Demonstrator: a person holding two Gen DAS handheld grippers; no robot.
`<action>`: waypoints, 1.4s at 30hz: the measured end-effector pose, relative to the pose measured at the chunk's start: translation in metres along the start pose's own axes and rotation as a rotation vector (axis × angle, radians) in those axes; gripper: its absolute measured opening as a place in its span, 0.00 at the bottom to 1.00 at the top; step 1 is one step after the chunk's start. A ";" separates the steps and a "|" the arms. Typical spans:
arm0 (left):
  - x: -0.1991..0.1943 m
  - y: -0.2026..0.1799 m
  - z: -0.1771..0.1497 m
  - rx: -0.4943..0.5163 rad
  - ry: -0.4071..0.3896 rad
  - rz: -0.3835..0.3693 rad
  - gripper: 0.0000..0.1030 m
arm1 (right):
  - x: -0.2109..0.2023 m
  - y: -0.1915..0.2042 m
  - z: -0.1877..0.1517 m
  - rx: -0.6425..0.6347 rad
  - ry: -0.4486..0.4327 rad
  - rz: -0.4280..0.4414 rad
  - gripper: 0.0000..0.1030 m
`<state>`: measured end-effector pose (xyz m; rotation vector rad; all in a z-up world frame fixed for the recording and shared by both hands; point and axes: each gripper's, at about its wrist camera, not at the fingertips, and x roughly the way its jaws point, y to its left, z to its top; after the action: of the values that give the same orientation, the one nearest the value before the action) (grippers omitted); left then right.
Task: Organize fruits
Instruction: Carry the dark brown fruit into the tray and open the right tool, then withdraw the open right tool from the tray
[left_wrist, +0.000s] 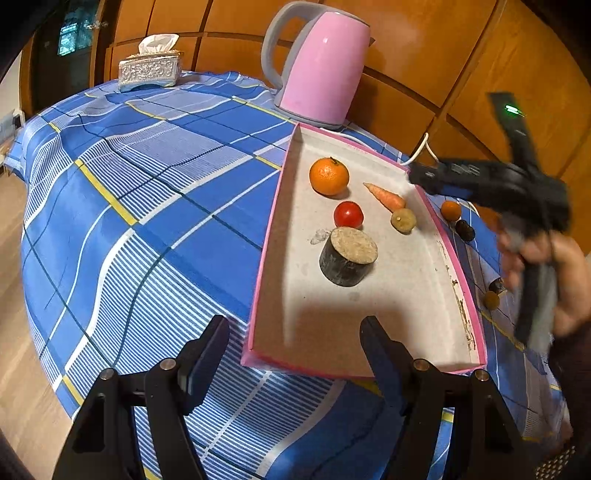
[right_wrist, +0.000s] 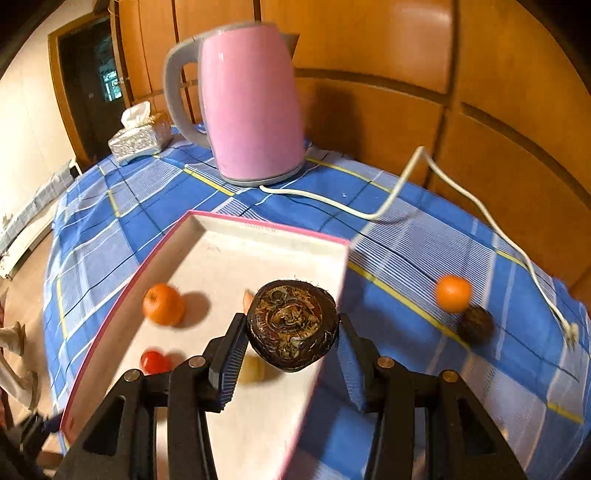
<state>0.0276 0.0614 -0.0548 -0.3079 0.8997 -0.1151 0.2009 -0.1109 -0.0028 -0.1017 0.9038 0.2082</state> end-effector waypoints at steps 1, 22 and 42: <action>0.000 0.000 0.000 0.001 0.000 0.001 0.72 | 0.006 0.000 0.003 0.001 0.010 0.000 0.46; -0.002 -0.004 0.000 0.010 -0.006 -0.005 0.72 | -0.031 -0.027 -0.015 0.099 -0.089 -0.056 0.57; -0.028 -0.015 0.004 0.049 -0.082 -0.009 0.73 | -0.125 -0.154 -0.176 0.515 -0.083 -0.471 0.58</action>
<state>0.0135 0.0539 -0.0267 -0.2691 0.8132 -0.1323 0.0252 -0.3083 -0.0127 0.1720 0.8023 -0.4556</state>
